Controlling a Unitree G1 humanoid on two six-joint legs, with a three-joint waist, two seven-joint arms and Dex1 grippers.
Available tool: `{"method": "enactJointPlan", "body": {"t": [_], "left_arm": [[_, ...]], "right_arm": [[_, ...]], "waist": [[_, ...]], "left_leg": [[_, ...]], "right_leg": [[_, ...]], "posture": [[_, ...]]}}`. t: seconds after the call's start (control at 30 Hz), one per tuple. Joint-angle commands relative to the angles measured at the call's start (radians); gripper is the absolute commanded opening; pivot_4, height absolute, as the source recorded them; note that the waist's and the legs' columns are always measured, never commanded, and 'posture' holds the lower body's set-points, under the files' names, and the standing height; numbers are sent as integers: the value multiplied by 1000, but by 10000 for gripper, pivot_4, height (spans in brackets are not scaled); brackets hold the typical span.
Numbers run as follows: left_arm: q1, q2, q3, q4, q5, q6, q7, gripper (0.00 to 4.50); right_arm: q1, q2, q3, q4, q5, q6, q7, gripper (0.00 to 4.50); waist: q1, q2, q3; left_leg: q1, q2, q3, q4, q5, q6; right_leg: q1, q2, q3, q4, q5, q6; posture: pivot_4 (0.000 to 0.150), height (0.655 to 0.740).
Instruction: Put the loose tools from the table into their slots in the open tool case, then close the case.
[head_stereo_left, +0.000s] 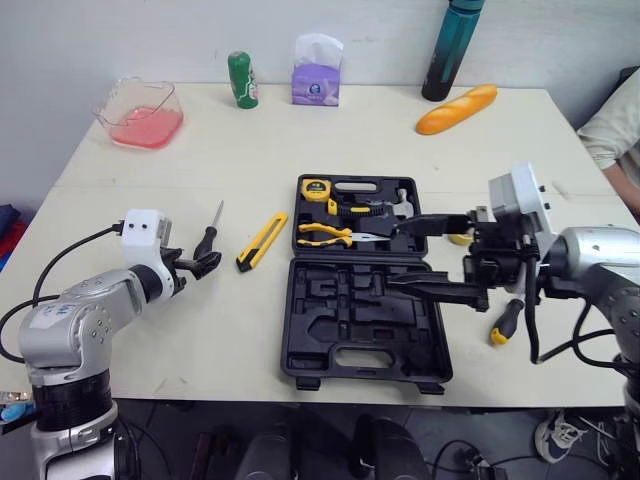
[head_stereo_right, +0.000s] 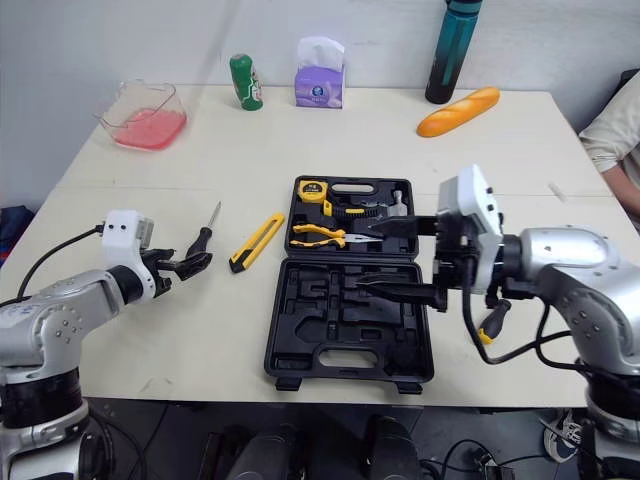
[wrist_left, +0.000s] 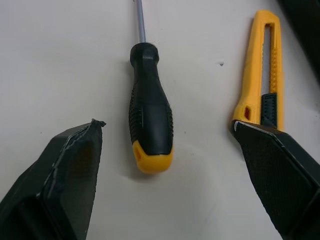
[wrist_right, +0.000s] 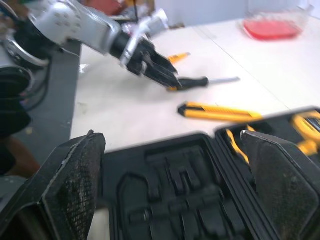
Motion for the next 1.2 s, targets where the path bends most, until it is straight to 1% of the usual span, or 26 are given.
{"method": "enactJointPlan", "body": {"t": [0.03, 0.1, 0.13, 0.2, 0.33, 0.4, 0.47, 0.53, 0.6, 0.63, 0.7, 0.77, 0.83, 0.9, 1.0, 1.07, 1.13, 1.2], "left_arm": [[-48, 4, -66, 103, 81, -92, 21, 44632], [-70, -2, -106, 161, 107, -136, 10, 44632], [-78, -11, -113, 182, 107, -137, 3, 42169], [-82, -22, -118, 209, 102, -143, -17, 35669], [-83, -40, -102, 211, 100, -133, -18, 18194], [-90, -37, -84, 203, 95, -125, -26, 11117], [-94, -13, -75, 193, 98, -133, -46, 11065], [-99, 42, -91, 165, 101, -160, -104, 11065], [-111, 114, -133, 122, 102, -194, -193, 11065], [-118, 149, -159, 100, 99, -215, -245, 11064], [-147, 240, -236, 30, 58, -253, -427, 11065], [-219, 294, -308, 4, 24, -266, -569, 11065], [-322, 307, -383, 39, 41, -279, -638, 11065], [-422, 303, -477, 88, 99, -333, -699, 11065], [-551, 258, -600, 149, 150, -395, -798, 11065], [-603, 218, -660, 169, 156, -391, -856, 11065], [-644, 181, -736, 186, 176, -346, -898, 11065], [-664, 175, -799, 186, 201, -329, -945, 11065]], "right_arm": [[-64, 46, 69, 23, -52, -45, -11, 45000], [-92, 77, 100, 44, -76, -61, -14, 45000], [-104, 90, 113, 55, -94, -73, -16, 45000], [-118, 108, 136, 70, -124, -97, -17, 45000], [-120, 134, 147, 90, -170, -139, -33, 45000], [-116, 145, 146, 96, -190, -156, -41, 45000], [-108, 145, 144, 95, -203, -164, -39, 45000], [-95, 134, 134, 88, -209, -166, -35, 45000], [-71, 110, 111, 75, -205, -162, -30, 45000], [-56, 96, 98, 68, -202, -158, -28, 45000], [-2, 47, 48, 47, -191, -148, -22, 45000], [68, -6, -11, 24, -180, -136, -18, 45000], [142, -51, -68, -7, -170, -119, -22, 45000], [224, -84, -135, -42, -154, -98, -31, 45000], [353, -115, -246, -94, -131, -66, -48, 45000], [429, -125, -306, -127, -125, -52, -61, 45000], [503, -125, -366, -161, -120, -40, -77, 45000], [546, -120, -402, -186, -109, -32, -94, 45000]], "waist": [[0, -1, 0], [3, -1, 0], [3, -1, 0], [3, -1, 0], [4, -1, 0], [4, -1, 0], [3, -1, 0], [1, -1, 0], [-1, -2, 0], [-1, -3, 1], [2, -4, 1], [8, -4, 1], [16, -4, 2], [18, -4, 2], [22, -4, 2], [22, -4, 2], [23, -4, 2], [22, -4, 2]], "left_leg": [[0, 0, 0, 0, 0, 0], [0, 0, -1, 0, 1, 0], [0, 0, -1, 0, 2, 0], [0, 0, -1, 0, 2, 0], [0, -1, -2, 0, 2, 0], [0, -2, -2, 0, 2, 1], [0, -2, -2, 0, 2, 1], [0, -2, -2, 0, 2, 1], [-1, -1, -2, 0, 2, 1], [-2, -1, -2, 0, 2, 0], [-3, -1, -2, 0, 2, 1], [-6, -2, -3, 1, 2, 1], [-8, -2, -5, 1, 2, 1], [-8, -2, -4, 1, 3, 2], [-9, -2, -3, 1, 3, 2], [-8, 0, -1, 1, 3, 2], [-8, 1, 0, 1, 3, 2], [-8, 1, 0, 1, 3, 2]], "right_leg": [[0, 0, 0, 0, 0, 0], [0, 0, 0, 1, 0, 0], [0, 0, 0, 1, 0, 0], [0, 0, 0, 2, 0, 0], [0, -1, 0, 2, 0, 0], [0, -2, 0, 2, 0, 0], [0, -2, 0, 2, 0, 0], [0, -2, 0, 2, 0, 0], [0, -1, -1, 2, 0, 0], [-1, -1, -1, 2, 0, 0], [-2, -1, -1, 1, 0, 0], [-3, -1, -2, 0, 0, 0], [-3, -1, -1, -2, 1, 2], [-3, 0, -1, -5, 2, 3], [-3, 2, -2, -4, 2, 3], [-3, 5, -3, -4, 2, 3], [-3, 6, -3, -4, 2, 4], [-3, 6, -2, -4, 2, 4]], "posture": [[1500, 7400], [1500, 7400], [1500, 7400], [1500, 7400], [1500, 7400], [1500, 7400], [1500, 7400], [1500, 7400], [1500, 7400], [1500, 7400], [1500, 7400], [1500, 7400], [1500, 7400], [1500, 7400], [1500, 7400], [1500, 7400], [1500, 7400], [1500, 7400]]}}
